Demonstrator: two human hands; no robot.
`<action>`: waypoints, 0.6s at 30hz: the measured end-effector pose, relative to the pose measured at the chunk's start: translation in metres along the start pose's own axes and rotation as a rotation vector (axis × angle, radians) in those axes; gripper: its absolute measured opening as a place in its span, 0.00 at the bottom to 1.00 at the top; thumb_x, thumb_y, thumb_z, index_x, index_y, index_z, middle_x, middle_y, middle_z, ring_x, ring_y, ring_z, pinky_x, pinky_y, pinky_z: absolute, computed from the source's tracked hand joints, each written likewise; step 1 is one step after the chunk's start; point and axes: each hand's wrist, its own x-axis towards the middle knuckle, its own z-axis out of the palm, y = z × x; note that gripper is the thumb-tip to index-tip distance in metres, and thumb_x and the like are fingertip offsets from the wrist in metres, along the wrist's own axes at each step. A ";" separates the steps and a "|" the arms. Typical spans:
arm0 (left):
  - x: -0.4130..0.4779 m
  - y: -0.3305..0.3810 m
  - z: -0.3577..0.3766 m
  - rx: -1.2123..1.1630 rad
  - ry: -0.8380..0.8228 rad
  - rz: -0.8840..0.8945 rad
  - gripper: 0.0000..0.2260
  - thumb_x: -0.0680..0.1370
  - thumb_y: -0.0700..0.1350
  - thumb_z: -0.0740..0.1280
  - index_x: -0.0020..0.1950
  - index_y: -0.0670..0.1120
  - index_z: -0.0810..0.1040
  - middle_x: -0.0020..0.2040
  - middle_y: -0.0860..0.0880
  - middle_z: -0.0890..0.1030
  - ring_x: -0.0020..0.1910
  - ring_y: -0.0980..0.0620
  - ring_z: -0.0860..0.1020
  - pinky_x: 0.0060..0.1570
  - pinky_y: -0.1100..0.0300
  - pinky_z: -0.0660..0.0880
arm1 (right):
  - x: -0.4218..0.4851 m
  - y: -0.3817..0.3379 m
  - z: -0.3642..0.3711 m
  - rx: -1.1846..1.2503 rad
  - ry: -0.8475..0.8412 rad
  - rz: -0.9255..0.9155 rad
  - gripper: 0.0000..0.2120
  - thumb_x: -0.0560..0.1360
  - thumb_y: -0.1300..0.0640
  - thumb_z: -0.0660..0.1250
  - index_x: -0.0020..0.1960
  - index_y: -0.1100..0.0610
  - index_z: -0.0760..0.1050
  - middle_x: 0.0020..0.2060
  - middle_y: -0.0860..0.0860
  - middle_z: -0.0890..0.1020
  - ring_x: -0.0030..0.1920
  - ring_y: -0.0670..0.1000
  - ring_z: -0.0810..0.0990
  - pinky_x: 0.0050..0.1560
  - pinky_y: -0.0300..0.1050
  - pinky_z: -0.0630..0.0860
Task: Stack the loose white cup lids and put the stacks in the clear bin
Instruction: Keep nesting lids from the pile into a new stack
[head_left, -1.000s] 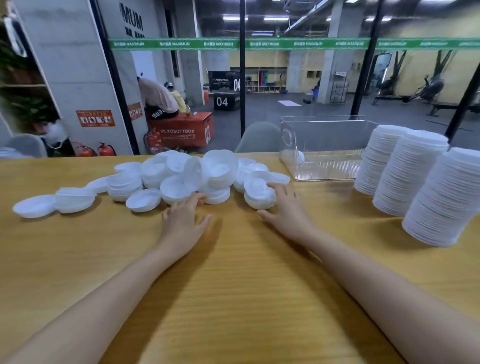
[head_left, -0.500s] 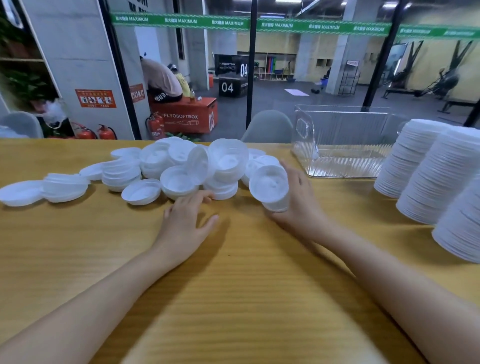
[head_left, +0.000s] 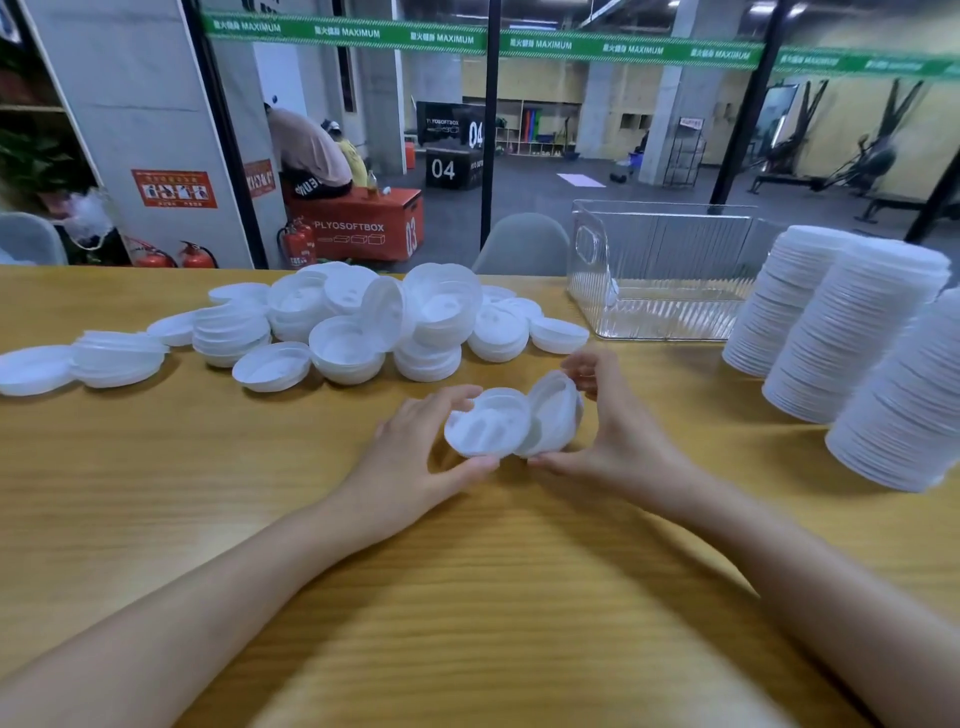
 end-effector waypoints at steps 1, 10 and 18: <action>0.000 -0.001 0.000 0.008 -0.007 0.000 0.28 0.69 0.69 0.63 0.68 0.65 0.65 0.61 0.67 0.72 0.65 0.61 0.70 0.68 0.46 0.65 | 0.000 0.001 0.001 0.018 0.004 0.001 0.41 0.60 0.58 0.84 0.62 0.51 0.61 0.56 0.43 0.71 0.58 0.39 0.72 0.58 0.25 0.66; 0.003 -0.010 -0.005 0.294 0.168 -0.026 0.26 0.72 0.65 0.64 0.67 0.56 0.74 0.64 0.60 0.74 0.67 0.55 0.66 0.62 0.58 0.57 | -0.005 0.003 -0.007 -0.014 -0.085 -0.020 0.32 0.63 0.47 0.74 0.65 0.45 0.69 0.62 0.46 0.74 0.65 0.46 0.72 0.67 0.33 0.62; -0.002 0.004 0.009 0.196 0.032 0.130 0.41 0.64 0.73 0.61 0.73 0.55 0.68 0.66 0.61 0.71 0.71 0.61 0.63 0.75 0.58 0.41 | -0.014 -0.006 0.006 0.166 -0.244 0.024 0.33 0.64 0.48 0.77 0.66 0.41 0.68 0.63 0.34 0.75 0.65 0.36 0.73 0.67 0.34 0.67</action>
